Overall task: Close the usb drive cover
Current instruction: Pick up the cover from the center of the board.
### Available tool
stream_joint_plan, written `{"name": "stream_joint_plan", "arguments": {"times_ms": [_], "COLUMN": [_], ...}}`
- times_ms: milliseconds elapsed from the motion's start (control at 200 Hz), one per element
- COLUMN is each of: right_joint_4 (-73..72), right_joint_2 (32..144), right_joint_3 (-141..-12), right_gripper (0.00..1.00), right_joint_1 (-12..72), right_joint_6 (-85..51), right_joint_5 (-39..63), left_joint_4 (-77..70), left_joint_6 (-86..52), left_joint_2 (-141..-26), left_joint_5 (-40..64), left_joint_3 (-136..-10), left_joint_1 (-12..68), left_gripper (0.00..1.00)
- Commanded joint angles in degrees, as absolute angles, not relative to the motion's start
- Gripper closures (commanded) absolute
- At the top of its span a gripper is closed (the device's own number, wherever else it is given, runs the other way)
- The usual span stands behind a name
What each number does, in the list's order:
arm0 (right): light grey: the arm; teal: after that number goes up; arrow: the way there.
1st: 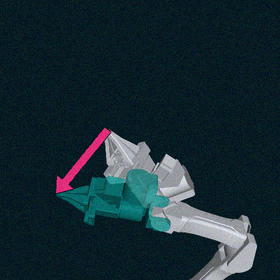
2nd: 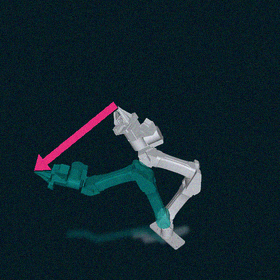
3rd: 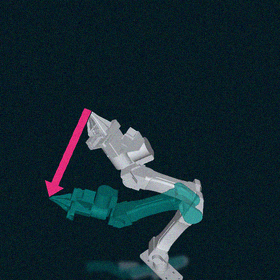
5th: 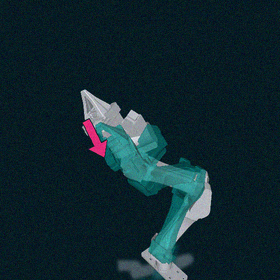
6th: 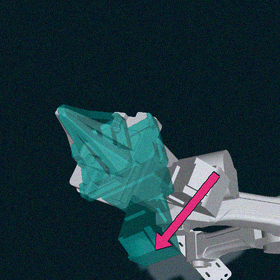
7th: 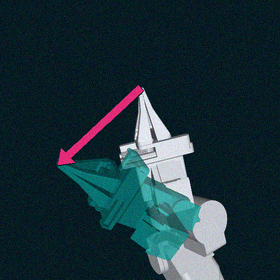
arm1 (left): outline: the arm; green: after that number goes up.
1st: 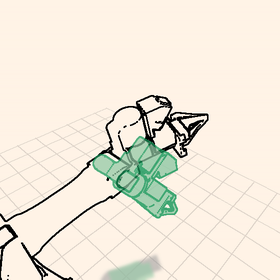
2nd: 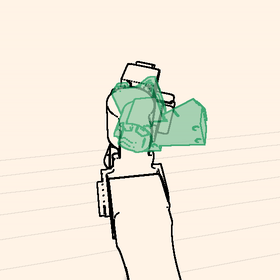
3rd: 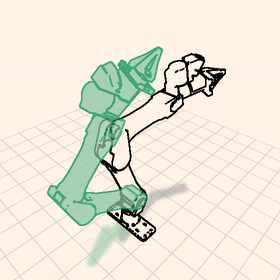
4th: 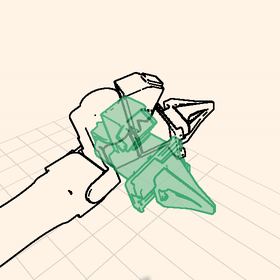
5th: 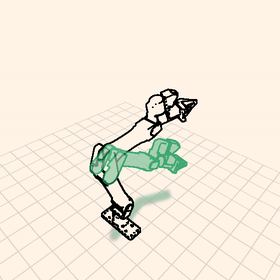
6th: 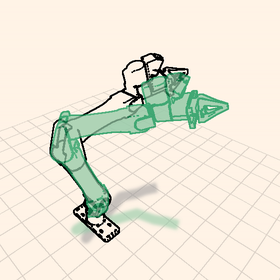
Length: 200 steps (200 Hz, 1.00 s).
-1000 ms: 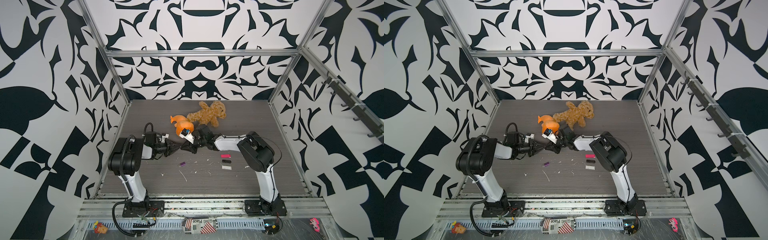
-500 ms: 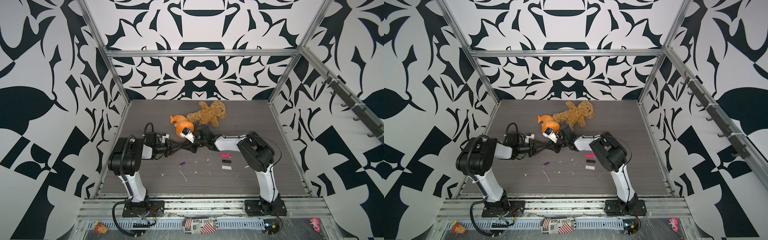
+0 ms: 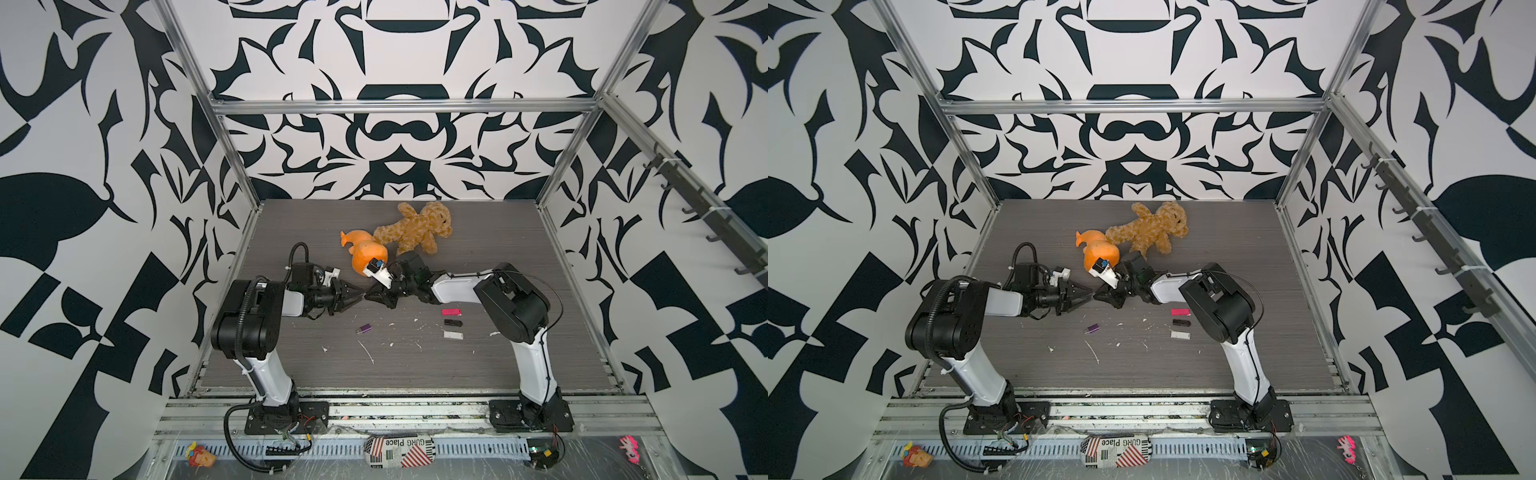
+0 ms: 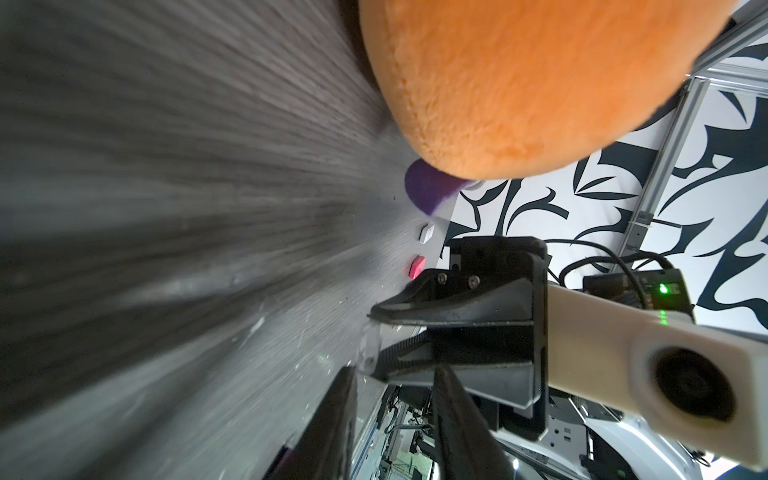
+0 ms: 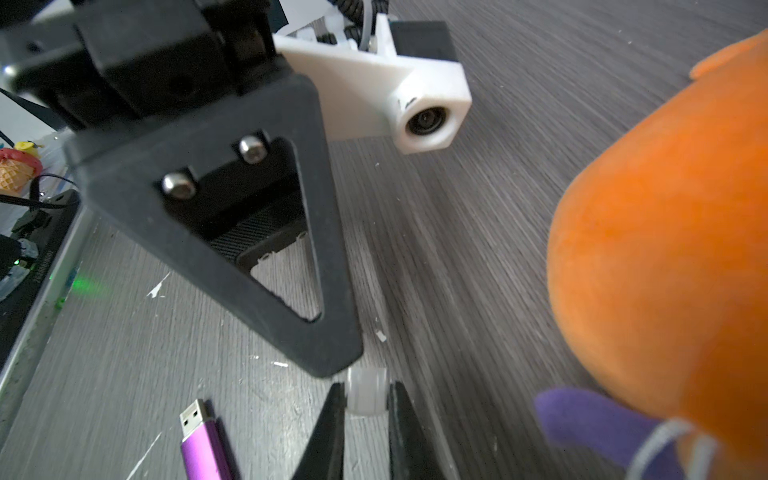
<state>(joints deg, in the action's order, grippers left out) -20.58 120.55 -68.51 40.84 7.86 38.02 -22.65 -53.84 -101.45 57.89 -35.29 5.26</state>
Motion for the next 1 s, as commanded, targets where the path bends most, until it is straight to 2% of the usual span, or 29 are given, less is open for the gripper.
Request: {"name": "stream_joint_plan", "arguments": {"times_ms": [0, 195, 475, 850, 995], "right_joint_4": [-25.06, -28.83, -30.5, -30.35, -30.85], "right_joint_2": [117.69, 117.77, 117.86, 118.3, 118.48], "right_joint_3": [-68.24, -67.06, -66.28, -66.8, -66.8], "right_gripper": [0.83, 0.83, 0.83, 0.84, 0.84], "right_joint_1": [40.56, 40.58, 40.61, 40.78, 40.85], "right_joint_6": [7.44, 5.94, 5.36, 4.85, 4.44], "right_joint_5": [39.93, 41.29, 42.63, 42.82, 42.43], "left_joint_4": [-20.13, -20.24, -21.53, -25.23, -25.49], "left_joint_6": [-52.37, -52.46, -53.51, -56.3, -56.47], "left_joint_2": [-100.71, -101.25, -101.34, -101.94, -102.4], "left_joint_5": [58.02, 57.57, 56.53, 56.69, 56.96], "left_joint_3": [-35.85, -35.98, -36.25, -35.86, -35.85], "left_joint_1": [5.27, 5.27, 5.41, 5.8, 5.89], "left_gripper": [0.66, 0.62, 0.63, 0.66, 0.72]}}
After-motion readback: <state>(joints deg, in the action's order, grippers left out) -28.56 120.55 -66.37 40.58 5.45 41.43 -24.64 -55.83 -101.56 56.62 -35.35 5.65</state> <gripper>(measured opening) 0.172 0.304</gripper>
